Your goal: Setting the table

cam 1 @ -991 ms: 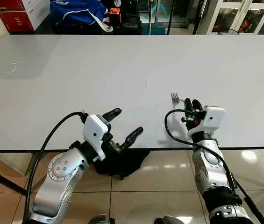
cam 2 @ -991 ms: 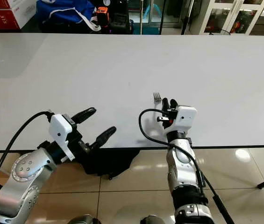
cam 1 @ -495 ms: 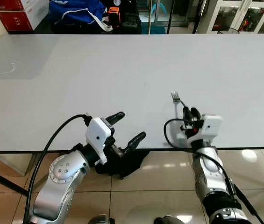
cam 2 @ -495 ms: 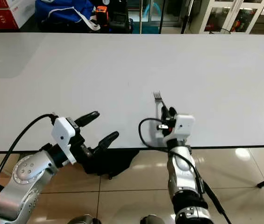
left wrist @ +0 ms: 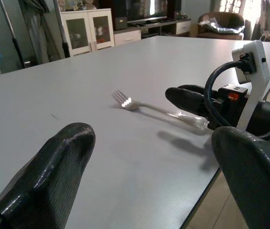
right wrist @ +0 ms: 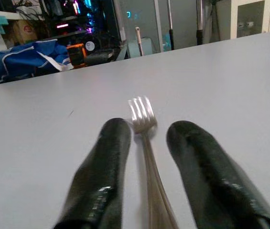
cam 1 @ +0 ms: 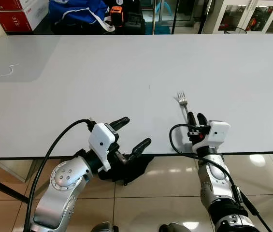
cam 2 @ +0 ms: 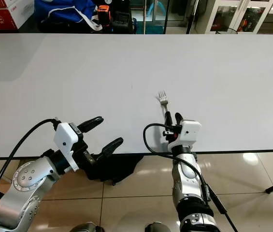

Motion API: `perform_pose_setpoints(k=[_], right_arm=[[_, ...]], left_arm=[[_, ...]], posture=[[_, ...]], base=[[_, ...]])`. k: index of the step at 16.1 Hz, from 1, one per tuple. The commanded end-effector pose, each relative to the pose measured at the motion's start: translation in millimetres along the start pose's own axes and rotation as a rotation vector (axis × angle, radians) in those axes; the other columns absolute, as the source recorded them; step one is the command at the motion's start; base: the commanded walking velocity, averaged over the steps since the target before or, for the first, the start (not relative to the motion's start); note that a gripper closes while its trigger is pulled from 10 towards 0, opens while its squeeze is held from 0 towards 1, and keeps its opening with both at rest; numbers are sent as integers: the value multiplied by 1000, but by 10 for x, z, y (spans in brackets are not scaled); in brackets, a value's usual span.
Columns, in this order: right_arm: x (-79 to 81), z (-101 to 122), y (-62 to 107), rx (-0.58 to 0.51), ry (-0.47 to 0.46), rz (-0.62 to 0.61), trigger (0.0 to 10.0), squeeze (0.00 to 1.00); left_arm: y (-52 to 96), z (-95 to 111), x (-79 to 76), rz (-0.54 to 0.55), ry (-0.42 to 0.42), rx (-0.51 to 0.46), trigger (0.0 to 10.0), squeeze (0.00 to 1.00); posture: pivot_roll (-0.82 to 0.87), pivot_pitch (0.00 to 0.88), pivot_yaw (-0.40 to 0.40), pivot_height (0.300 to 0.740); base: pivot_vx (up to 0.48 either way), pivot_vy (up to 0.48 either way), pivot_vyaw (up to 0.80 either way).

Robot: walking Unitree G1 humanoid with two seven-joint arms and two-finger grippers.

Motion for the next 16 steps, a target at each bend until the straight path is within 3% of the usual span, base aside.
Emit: perform_pose_setpoints(k=[1, 5, 7, 9, 11, 12, 13, 15, 16], right_arm=[[-4, -32, 18, 8, -13, -1, 10000, 1000], [10, -66, 63, 17, -31, 4, 10000, 973], [38, 104, 61, -58, -39, 26, 10000, 0], [35, 463, 130, -172, -10, 23, 10000, 0], [58, 687, 316, -188, 113, 52, 10000, 0], [64, 731, 427, -178, 124, 57, 10000, 0], [61, 726, 539, -144, 121, 55, 10000, 0], [-65, 473, 809, -4, 61, -53, 10000, 0], [-65, 473, 809, -4, 61, -53, 10000, 0]], left_arm=[[2, 23, -30, -22, -13, 2, 10000, 0], [-1, 30, -36, -18, -11, -1, 10000, 0], [3, 75, 27, 52, -21, -22, 10000, 0], [-22, 165, 191, 218, -66, -36, 10000, 0], [-28, 197, 164, 277, -110, -27, 10000, 0], [0, 188, 134, 304, -124, -26, 10000, 0], [54, 138, 137, 359, -115, -5, 10000, 0], [244, -136, 268, 526, -112, 84, 10000, 0], [244, -136, 268, 526, -112, 84, 10000, 0]], posture=[[69, 69, 22, 740], [69, 69, 22, 740], [73, 61, 1, 740], [62, 38, 0, 740], [34, 14, 12, 740], [21, 5, 19, 740], [17, 0, 23, 740], [27, 0, 19, 740], [27, 0, 19, 740]], base=[[0, 0, 0], [0, 0, 0], [0, 0, 0], [0, 0, 0], [0, 0, 0], [0, 394, 0], [0, 480, 0], [0, 480, 0], [0, 480, 0]])
Point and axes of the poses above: a point about 5 cm out from each wrist's last joint towards the gripper, its own y axis pointing back from the gripper into the wrist, its own z axis along the axis of the wrist's last joint, x = y × z, the point moved 2 cm from there along -y, pointing out of the wrist towards the gripper, and after that the axes turned 2 degrees about -y, right-handed, at the moved point
